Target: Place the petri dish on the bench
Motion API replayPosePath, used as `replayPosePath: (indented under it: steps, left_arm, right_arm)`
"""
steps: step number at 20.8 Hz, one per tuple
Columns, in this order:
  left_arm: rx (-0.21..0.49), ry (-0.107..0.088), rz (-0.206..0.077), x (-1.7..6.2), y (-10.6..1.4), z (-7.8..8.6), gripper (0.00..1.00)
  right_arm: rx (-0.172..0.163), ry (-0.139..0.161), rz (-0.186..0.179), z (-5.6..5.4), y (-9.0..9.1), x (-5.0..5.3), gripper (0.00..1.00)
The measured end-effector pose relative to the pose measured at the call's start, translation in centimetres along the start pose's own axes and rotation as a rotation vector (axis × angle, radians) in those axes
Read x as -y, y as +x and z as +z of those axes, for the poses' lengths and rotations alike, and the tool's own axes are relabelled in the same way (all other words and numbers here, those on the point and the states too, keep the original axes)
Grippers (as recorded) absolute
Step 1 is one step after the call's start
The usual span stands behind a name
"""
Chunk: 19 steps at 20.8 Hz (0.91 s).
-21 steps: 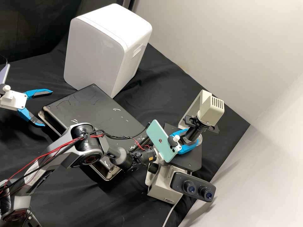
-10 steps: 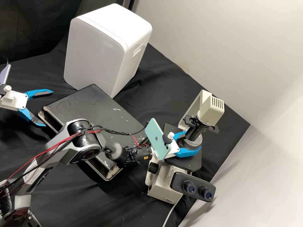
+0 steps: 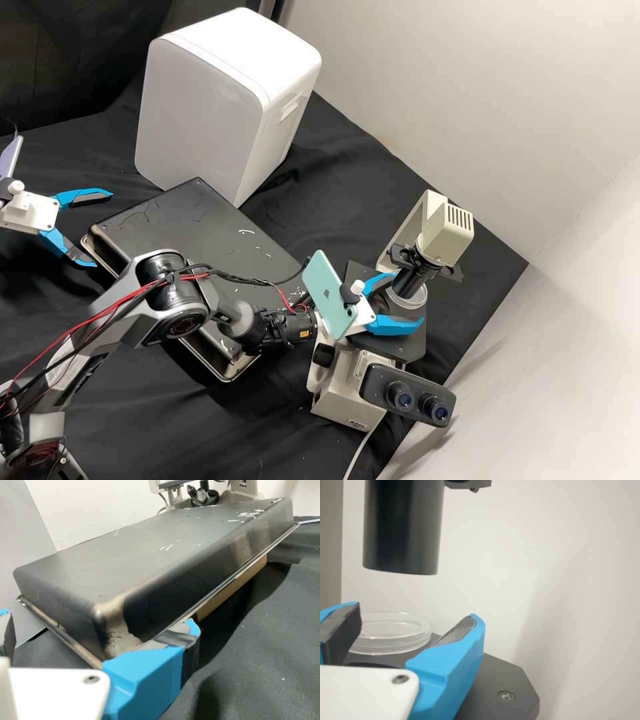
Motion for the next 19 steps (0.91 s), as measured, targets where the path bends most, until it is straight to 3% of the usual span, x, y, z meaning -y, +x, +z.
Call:
replayPosePath:
  steps: [4,10,19]
  left_arm:
    - [0.000,0.000,0.000,0.00,0.0,0.0,1.00]
    - [0.000,0.000,0.001,-0.02,0.0,0.0,1.00]
    - [-0.003,0.001,-0.012,0.23,0.4,0.0,1.00]
  right_arm:
    - [-0.015,0.024,-0.023,-0.4,0.1,0.3,1.00]
    - [-0.050,0.061,-0.123,-1.5,1.0,0.6,1.00]
    - [-0.070,0.058,-0.133,-1.7,2.0,0.8,1.00]
